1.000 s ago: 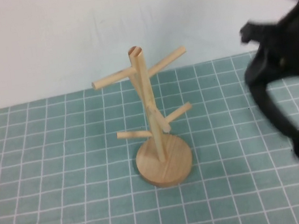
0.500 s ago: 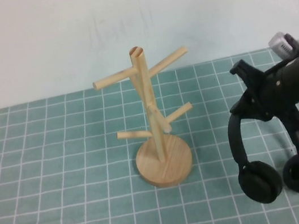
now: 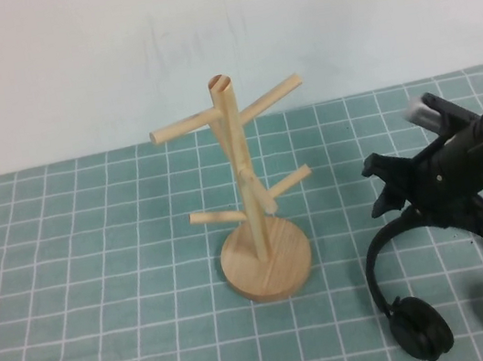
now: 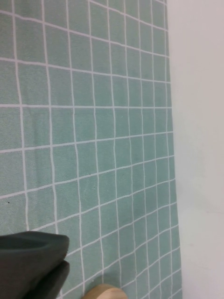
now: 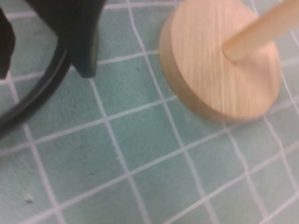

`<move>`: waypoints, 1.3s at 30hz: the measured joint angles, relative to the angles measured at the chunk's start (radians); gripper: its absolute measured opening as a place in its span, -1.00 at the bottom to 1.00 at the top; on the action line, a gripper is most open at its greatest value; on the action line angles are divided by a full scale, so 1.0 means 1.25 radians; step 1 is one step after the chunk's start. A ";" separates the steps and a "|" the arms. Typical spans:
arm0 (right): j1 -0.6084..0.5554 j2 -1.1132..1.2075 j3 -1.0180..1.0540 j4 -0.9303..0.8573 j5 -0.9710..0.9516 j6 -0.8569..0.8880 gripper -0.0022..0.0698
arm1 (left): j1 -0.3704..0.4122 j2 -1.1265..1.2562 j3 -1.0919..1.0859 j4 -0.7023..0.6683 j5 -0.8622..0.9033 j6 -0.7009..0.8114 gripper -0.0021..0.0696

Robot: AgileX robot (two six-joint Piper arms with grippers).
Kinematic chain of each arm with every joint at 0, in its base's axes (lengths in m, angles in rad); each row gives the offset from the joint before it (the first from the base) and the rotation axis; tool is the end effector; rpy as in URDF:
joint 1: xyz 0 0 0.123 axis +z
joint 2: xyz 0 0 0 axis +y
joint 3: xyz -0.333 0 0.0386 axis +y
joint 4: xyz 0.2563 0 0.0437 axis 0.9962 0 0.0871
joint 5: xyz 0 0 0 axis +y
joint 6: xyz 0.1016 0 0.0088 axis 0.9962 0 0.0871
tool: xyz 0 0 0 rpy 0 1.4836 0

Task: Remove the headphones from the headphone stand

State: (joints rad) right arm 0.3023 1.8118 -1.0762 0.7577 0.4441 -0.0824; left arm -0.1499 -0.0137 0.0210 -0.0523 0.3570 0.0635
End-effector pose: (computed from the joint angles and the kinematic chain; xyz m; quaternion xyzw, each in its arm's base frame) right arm 0.3637 0.1450 0.2166 0.1090 0.9408 0.2562 0.1931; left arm 0.0207 -0.0050 0.1709 0.0710 0.7947 -0.0481 0.6010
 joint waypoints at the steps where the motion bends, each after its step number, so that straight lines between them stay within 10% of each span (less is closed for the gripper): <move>1: 0.000 -0.011 -0.005 -0.001 0.010 -0.028 -0.13 | 0.000 0.000 0.000 0.000 0.000 0.000 -0.96; 9: -0.001 -0.164 -0.142 -0.164 0.188 -0.290 -0.32 | 0.000 0.000 0.000 0.000 0.000 0.000 -0.96; 14: -0.001 -0.276 -0.293 -0.532 0.303 -0.137 -0.97 | 0.000 0.000 0.000 0.000 0.000 0.000 -0.96; 18: -0.001 -0.360 -0.372 -0.688 0.353 -0.035 -0.96 | 0.000 0.000 0.000 0.000 0.000 0.000 -0.96; 39: -0.001 -0.885 0.179 -0.593 0.220 0.022 -0.96 | 0.000 0.000 0.000 0.000 0.000 0.000 -0.96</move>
State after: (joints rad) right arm 0.3005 0.7050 -0.8520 0.0169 0.7193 -0.0542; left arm -0.1499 -0.0137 0.0210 -0.0523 0.3570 0.0635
